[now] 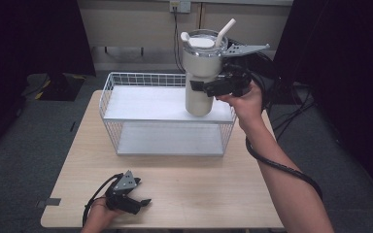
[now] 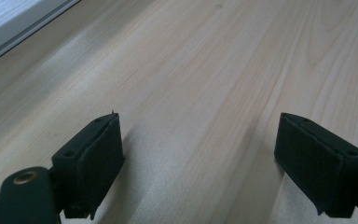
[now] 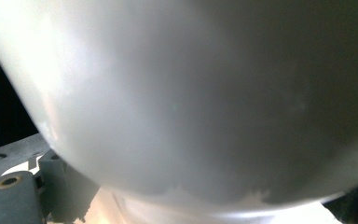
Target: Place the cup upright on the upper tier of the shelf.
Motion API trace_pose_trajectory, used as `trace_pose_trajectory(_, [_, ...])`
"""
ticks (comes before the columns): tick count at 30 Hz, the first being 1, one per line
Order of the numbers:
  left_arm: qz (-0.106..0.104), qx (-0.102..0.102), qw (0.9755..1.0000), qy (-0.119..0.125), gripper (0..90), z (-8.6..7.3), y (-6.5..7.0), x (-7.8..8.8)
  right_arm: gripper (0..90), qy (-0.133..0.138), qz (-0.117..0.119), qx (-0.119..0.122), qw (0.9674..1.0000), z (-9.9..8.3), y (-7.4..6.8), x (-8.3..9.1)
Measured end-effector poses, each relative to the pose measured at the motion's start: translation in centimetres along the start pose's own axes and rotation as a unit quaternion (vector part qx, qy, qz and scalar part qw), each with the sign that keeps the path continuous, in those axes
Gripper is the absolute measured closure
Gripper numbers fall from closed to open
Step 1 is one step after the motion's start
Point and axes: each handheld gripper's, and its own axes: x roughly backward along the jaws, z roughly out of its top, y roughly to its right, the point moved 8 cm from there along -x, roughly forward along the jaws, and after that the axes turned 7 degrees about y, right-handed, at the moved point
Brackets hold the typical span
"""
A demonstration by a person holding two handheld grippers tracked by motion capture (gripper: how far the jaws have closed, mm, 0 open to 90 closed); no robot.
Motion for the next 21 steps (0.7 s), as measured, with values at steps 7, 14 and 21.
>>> trace_pose_trajectory(7, [0.000, 0.000, 1.0000, 0.000, 14.8, 0.0, 0.0, 0.0, 9.3, -0.006, -0.009, 0.005, 0.9999, -0.1, 0.8, -0.6])
trace_pose_trajectory(14, [0.000, 0.000, 1.0000, 0.000, 14.8, 0.0, 0.0, 0.0, 9.3, -0.006, -0.014, 0.006, 0.9999, 0.1, 1.2, -1.1])
trace_pose_trajectory(21, [0.000, 0.000, 1.0000, 0.000, 14.8, 0.0, 0.0, 0.0, 9.3, -0.008, -0.019, 0.008, 0.9998, 0.2, 1.5, -1.5])
